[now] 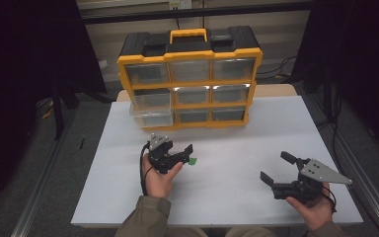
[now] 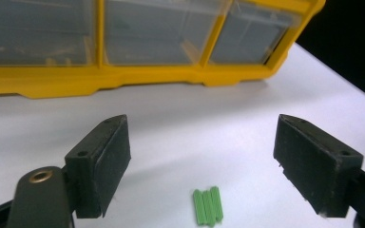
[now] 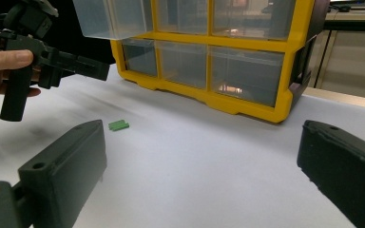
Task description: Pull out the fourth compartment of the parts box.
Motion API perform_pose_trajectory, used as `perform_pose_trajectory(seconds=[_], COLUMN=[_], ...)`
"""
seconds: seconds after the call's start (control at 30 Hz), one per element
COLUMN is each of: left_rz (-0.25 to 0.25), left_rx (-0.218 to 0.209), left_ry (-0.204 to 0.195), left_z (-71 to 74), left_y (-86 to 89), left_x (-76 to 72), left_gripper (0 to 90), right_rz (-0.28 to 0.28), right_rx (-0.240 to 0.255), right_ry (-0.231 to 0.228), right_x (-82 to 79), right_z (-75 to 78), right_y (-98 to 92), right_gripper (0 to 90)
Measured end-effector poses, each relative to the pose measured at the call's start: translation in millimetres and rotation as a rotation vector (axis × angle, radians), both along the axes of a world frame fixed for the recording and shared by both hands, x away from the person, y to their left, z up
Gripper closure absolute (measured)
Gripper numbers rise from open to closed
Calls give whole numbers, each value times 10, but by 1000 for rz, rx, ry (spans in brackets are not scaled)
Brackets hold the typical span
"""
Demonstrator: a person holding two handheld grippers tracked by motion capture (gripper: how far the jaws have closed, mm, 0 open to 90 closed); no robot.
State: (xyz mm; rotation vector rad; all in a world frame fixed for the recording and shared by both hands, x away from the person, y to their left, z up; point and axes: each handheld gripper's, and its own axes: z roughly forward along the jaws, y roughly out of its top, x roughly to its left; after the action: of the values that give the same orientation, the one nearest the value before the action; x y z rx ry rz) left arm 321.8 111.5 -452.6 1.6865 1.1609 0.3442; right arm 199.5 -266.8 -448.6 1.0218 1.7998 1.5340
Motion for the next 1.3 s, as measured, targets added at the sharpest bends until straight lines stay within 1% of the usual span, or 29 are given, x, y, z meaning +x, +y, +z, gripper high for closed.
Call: perform_pose_trajectory(seconds=[0.07, 0.1, 0.17, 0.2, 0.27, 0.3, 0.33, 0.37, 0.43, 0.47, 0.5, 0.53, 0.57, 0.63, 0.67, 0.7, 0.77, 0.8, 0.83, 0.87, 0.9, 0.97, 1.07, 1.13, 1.17, 1.2, 1.23, 1.27, 1.3], left_rz=[-16, -19, -31, -32, -48, -44, -55, -53, -60, -68, -72, -73, -87, -92, -104, -110, -120, -129, -127, -135, -139, -145, -149, -146, -145, -151, -148, -150, -149], left_rx=[27, 27, 48, 67, 83, 87, 111, 107, 135, 164, 164, 175, 199, 213, 242, 251, 262, 272, 274, 262, 273, 290, 300, 290, 290, 304, 305, 303, 302], left_ry=[13, 16, 31, 32, 38, 36, 35, 38, 44, 50, 50, 55, 60, 73, 81, 82, 105, 110, 126, 147, 162, 175, 193, 206, 209, 214, 215, 227, 231], left_z=[2, 1, 0, 2, -6, -12, -10, -15, -18, -16, -22, -23, -20, -19, -11, -12, -7, -6, -7, -13, -20, -42, -61, -77, -82, -87, -94, -97, -104], left_y=[-5, -16, -27, -34, -43, -58, -57, -71, -77, -73, -80, -84, -69, -75, -78, -88, -107, -116, -127, -132, -141, -154, -159, -163, -163, -160, -164, -165, -168], left_x=[20, 28, 41, 45, 61, 67, 71, 76, 87, 91, 95, 98, 107, 111, 110, 110, 113, 117, 121, 128, 133, 146, 161, 176, 183, 191, 198, 199, 202], left_gripper=[202, 205, 212, 217, 217, 215, 217, 220, 228, 237, 247, 257, 269, 297, 322, 338, 371, 395, 405, 415, 433, 446, 480, 514, 514, 516, 523, 550, 550], right_rz=[-2, -1, 0, 0, -1, 2, 1, 3, 0, 0, 0, 1, 1, 0, 2, 3, 0, 1, 1, 0, -2, -2, 0, 1, 1, 1, 2, 0, 0], right_rx=[-1, 1, 1, 0, -1, 1, 0, 1, 0, 0, -1, -2, -2, -2, 0, 0, -2, -1, -2, -2, -3, -2, -4, -4, -4, -4, -3, -4, -4], right_ry=[2, 3, 4, 4, 4, 1, 0, 0, 3, 3, 2, 1, 1, 1, 0, 0, 0, 0, 0, 1, 0, 0, 3, 1, 1, 1, 1, 1, 1], right_x=[-1, 0, 2, 2, -1, 0, 1, 2, -1, -1, -1, -1, 0, 0, 1, 2, -1, 2, 2, 0, -2, -3, -4, -2, -2, 0, -1, -2, -2], right_z=[1, 1, -1, -1, 1, 0, 0, 0, 1, 1, 1, 2, 2, 1, 1, 0, 2, 1, 0, 1, 3, 4, 3, 3, 3, 2, 2, 3, 3], right_y=[-4, -5, -6, -6, -2, -1, -3, -4, -6, -6, -6, -6, -5, -5, -6, -5, -6, -4, -5, -5, -7, -5, -8, -7, -7, -7, -6, -7, -7], right_gripper=[24, 24, 24, 24, 24, 24, 24, 24, 24, 24, 24, 24, 24, 24, 24, 24, 24, 24, 24, 24, 25, 25, 25, 24, 24, 25, 25, 25, 25])
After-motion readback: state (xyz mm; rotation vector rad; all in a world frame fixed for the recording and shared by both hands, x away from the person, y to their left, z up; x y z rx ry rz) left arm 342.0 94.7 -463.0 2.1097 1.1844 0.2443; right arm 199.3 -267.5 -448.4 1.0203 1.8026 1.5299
